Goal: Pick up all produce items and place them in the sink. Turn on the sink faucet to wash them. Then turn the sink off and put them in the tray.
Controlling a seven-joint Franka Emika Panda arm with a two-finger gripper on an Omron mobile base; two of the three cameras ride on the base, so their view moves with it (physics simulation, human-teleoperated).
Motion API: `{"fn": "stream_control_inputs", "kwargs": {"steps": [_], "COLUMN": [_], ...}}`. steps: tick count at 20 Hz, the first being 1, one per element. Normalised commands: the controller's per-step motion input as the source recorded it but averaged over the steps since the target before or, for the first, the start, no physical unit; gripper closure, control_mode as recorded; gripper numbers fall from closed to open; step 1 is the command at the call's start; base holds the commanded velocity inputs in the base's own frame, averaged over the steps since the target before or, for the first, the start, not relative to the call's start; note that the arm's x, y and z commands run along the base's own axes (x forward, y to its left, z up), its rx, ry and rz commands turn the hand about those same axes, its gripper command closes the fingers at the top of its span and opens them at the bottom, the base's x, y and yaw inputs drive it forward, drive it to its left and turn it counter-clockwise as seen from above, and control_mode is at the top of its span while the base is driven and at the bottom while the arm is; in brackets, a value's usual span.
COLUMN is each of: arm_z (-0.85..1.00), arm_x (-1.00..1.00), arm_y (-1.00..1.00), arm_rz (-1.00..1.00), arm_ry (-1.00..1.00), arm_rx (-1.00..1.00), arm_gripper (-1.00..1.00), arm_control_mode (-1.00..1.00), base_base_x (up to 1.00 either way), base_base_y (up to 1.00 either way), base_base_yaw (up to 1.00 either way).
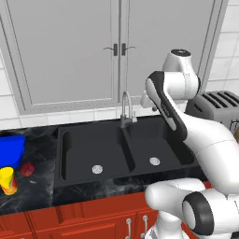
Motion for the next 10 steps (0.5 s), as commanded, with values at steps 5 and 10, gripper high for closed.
{"fn": "stream_control_inputs", "kwargs": {"steps": [5,10], "arm_z": [0.00,0.00], "arm_x": [-0.10,-0.12], "arm_y": [0.16,0.62], "arm_rz": [0.00,0.00], "arm_ry": [0.00,0.00], "arm_rx": [0.00,-0.02], "arm_gripper": [-1.00,-1.00], "arm_control_mode": [-1.00,-1.00], "base_base_x": [0.00,0.00], "base_base_y": [0.00,0.00], "base_base_yaw": [0.00,0.00]}}
